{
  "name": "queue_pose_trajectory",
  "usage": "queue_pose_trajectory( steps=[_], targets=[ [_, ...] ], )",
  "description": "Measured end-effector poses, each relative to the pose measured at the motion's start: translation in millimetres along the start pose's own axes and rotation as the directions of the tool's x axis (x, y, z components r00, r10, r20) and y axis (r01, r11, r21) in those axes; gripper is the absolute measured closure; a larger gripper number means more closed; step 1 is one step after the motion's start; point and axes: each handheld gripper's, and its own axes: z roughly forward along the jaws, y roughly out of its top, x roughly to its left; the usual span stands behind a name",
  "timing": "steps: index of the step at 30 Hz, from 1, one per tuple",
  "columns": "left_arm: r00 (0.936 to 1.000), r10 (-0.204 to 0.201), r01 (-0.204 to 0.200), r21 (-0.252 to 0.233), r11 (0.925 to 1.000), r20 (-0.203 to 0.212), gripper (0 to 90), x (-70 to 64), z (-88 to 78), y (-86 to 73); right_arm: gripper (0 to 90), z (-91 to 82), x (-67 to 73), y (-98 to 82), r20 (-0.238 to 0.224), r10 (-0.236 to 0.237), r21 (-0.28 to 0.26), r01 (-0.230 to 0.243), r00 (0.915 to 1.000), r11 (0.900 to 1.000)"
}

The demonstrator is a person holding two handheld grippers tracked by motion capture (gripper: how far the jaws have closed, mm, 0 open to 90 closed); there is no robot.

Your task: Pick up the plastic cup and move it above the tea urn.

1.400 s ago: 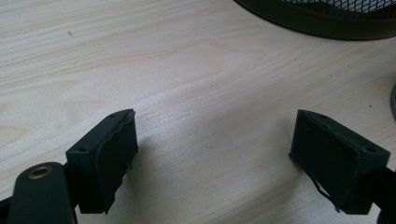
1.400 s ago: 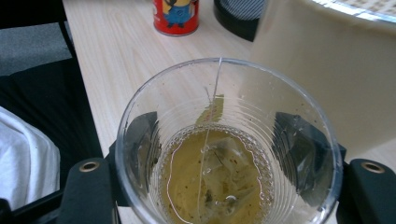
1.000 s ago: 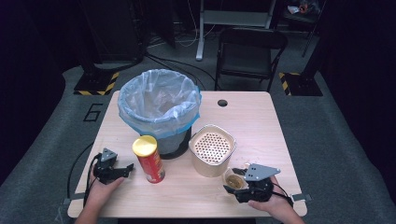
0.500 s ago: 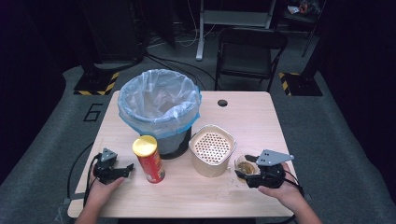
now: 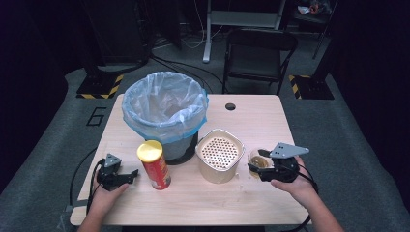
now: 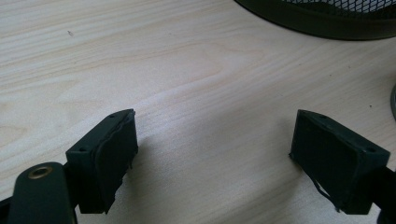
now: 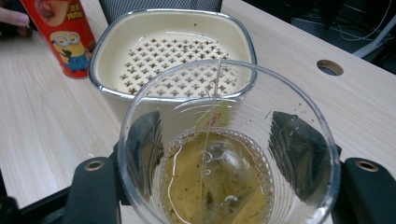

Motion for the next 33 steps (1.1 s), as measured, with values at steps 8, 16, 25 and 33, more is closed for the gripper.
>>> queue_pose_trajectory(
  steps=[8,16,25,33],
  targets=[
    [1.0,-0.001,0.001,0.0,1.0,0.0,14.1,0.0,0.0,0.0,34.2,0.6,-15.6,11.5,0.009,0.01,-0.021,-0.01,0.9999,1.0],
    [1.0,-0.001,0.001,0.0,1.0,0.0,14.1,0.0,0.0,0.0,34.4,3.3,-35.6,22.7,0.041,0.021,-0.011,-0.02,0.9989,1.0],
    [1.0,0.0,0.0,0.0,1.0,0.0,14.2,0.0,0.0,0.0,34.7,9.0,-53.9,33.0,0.069,0.002,-0.022,0.0,0.9976,1.0],
    [1.0,0.0,0.0,0.0,1.0,0.0,14.1,0.0,0.0,0.0,35.4,24.9,-66.4,39.2,0.058,0.008,-0.011,-0.008,0.9983,1.0]
  ],
)
